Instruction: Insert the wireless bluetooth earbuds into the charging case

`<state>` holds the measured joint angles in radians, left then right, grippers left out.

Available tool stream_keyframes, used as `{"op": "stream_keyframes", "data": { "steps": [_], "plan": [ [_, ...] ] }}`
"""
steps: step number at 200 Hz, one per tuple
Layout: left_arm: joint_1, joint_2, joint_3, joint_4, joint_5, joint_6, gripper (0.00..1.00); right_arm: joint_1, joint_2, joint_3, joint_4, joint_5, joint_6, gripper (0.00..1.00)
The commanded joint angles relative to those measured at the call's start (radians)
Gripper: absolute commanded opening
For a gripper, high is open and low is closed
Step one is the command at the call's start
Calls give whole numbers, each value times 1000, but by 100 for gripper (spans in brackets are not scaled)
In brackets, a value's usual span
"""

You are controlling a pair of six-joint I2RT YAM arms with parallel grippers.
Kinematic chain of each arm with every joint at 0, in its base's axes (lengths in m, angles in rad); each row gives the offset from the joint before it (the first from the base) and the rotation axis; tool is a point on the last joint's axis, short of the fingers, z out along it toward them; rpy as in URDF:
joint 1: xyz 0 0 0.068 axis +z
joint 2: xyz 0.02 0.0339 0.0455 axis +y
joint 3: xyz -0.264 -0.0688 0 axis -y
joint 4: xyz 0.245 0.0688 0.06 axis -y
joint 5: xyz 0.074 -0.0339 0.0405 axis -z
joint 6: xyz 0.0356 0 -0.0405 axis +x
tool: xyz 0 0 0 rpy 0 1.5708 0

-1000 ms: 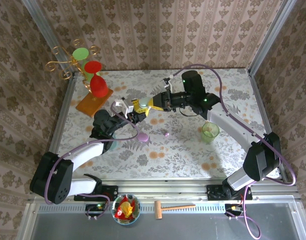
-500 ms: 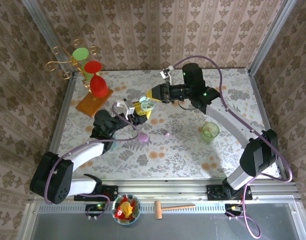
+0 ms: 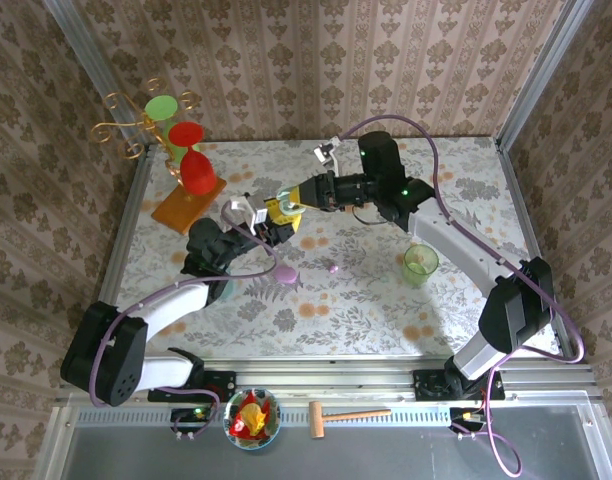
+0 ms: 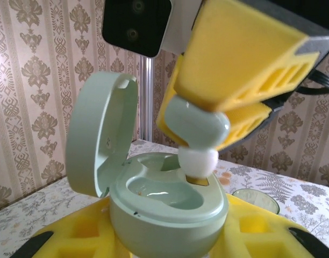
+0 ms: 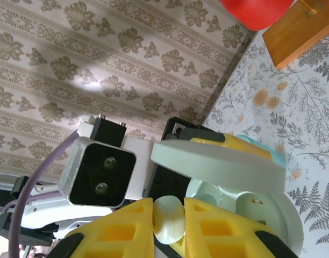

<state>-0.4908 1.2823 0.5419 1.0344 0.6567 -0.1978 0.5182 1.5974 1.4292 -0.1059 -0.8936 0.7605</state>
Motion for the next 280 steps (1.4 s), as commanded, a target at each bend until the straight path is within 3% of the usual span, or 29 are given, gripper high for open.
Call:
{"op": "stream_keyframes", "data": {
  "steps": [1, 119, 280],
  "plan": [
    [-7, 9, 31, 69, -6, -55, 30, 7, -5, -7, 19, 11, -27, 17],
    [-16, 17, 29, 45, -38, -7, 30, 39, 11, 41, -180, 143, -175, 18],
    [-23, 55, 23, 77, -25, 5, 30, 48, 24, 65, -153, 201, -168, 17]
  ]
}}
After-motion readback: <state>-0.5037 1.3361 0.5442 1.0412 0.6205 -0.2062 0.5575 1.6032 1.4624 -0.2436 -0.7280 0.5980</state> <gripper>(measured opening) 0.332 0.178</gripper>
